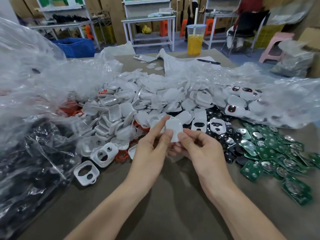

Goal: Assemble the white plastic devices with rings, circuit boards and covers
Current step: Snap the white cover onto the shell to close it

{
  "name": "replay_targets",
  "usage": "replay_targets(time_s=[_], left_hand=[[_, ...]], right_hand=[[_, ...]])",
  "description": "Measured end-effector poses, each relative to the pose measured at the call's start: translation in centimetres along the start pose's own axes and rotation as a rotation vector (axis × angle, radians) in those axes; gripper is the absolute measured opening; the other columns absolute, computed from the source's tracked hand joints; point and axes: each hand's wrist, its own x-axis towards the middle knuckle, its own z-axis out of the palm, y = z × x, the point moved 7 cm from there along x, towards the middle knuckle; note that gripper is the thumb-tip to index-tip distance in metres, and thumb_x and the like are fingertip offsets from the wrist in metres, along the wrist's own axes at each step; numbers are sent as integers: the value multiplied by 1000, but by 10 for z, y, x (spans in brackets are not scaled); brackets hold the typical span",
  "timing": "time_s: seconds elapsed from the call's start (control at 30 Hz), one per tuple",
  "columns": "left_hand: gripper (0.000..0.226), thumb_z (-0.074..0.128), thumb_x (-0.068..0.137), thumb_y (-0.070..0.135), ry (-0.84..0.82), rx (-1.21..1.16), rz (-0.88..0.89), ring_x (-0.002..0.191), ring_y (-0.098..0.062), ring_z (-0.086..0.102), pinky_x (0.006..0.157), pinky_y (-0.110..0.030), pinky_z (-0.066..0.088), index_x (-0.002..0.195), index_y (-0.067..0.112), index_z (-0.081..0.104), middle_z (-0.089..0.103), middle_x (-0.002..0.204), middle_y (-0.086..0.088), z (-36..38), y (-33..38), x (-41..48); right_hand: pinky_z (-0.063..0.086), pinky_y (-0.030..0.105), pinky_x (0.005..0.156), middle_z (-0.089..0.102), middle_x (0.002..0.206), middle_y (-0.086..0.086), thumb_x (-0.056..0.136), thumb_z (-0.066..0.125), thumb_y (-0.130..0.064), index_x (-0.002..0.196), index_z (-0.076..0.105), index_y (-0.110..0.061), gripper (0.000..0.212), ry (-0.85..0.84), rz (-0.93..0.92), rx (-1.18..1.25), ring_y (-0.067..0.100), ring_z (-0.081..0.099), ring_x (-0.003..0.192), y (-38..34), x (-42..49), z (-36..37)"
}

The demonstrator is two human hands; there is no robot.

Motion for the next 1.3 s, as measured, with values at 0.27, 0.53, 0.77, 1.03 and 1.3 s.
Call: replay_targets(time_s=[0.27,0.53,0.77,1.03,1.3], left_hand=[[17,59,101,19,55,48,-2,78,-18,64,60,-26,55,114,11,65,69,91,-20,-10,-4,-5],[16,59,102,18,3,58,39,68,-13,57,57,-26,54,105,27,72,62,74,-4,-10,1,-3],[13,60,102,20,-4,124,41,58,-12,56,58,-25,53,98,28,70,59,62,6,-11,-1,-5],[9,58,103,22,-27,191,76,55,-11,57,58,-24,52,100,26,66,60,59,8,-8,3,-6],[9,55,104,26,-27,253,93,53,-9,55,58,-20,48,106,26,64,59,59,7,-6,5,-9]], right_hand=[[60,32,84,77,79,5,89,73,-17,96,72,-19,8,-78,1,-9,17,74,80,-2,-3,4],[58,20,74,75,80,2,88,73,-12,100,74,-16,13,-134,46,67,15,73,77,-3,-3,3],[60,27,72,73,80,8,69,79,-29,97,76,-14,32,-89,39,38,15,70,67,-5,-1,-1],[59,31,78,76,78,7,80,79,-27,102,75,-14,26,-49,-5,-94,11,71,66,-5,1,-5],[52,14,64,74,73,2,87,75,-20,100,73,-12,15,-46,-38,-121,7,68,63,-9,-1,-3]])
